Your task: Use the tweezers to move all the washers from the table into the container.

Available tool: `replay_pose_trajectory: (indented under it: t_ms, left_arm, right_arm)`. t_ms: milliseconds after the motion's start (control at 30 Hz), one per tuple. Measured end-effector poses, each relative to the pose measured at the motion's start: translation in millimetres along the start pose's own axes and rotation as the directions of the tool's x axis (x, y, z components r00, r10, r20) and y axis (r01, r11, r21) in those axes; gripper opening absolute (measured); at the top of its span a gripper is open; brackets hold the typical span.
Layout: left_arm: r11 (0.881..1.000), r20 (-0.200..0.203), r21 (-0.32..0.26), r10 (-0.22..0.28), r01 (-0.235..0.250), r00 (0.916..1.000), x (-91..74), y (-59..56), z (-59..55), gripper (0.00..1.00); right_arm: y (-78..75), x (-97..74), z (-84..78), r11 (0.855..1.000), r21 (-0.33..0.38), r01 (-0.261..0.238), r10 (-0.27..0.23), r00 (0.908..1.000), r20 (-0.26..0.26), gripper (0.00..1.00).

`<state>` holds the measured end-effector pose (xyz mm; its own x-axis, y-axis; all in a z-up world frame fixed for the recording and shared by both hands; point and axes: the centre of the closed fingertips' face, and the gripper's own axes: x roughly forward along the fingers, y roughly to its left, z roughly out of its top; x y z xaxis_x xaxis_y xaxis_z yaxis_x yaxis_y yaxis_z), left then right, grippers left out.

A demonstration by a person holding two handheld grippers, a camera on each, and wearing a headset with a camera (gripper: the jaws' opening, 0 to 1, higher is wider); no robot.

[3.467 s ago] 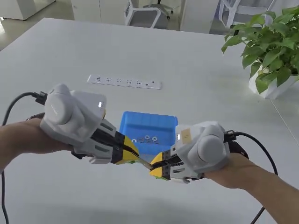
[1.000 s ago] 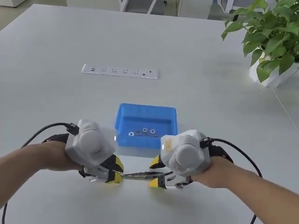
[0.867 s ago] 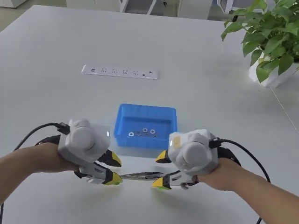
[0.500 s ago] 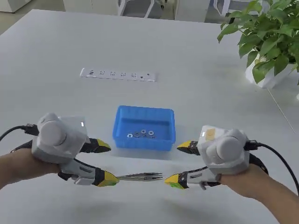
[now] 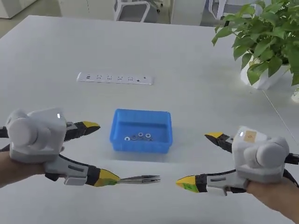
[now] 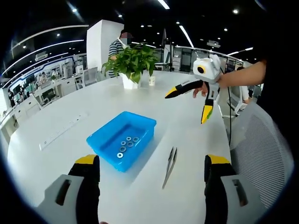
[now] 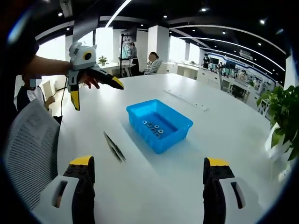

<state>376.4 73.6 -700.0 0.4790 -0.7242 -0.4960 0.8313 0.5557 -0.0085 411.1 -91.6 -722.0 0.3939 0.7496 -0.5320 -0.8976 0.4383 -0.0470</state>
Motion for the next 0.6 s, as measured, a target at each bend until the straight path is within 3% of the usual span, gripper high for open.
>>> replay_pose_trajectory:
  t_ms: [200,600]
  left_arm:
    - [1.0,-0.005,0.003,-0.018,0.018,0.9998,-0.1,-7.2,-2.9,0.99]
    - [1.0,-0.015,0.008,-0.012,0.012,0.9998,-1.2,-5.0,-5.3,0.99]
  right_arm:
    - [-0.1,-6.7,0.3,1.0,0.007,0.009,-0.009,0.9999,0.008,1.0]
    - [5.5,-6.0,-1.3,1.0,0.003,0.001,-0.001,1.0,-0.007,1.0]
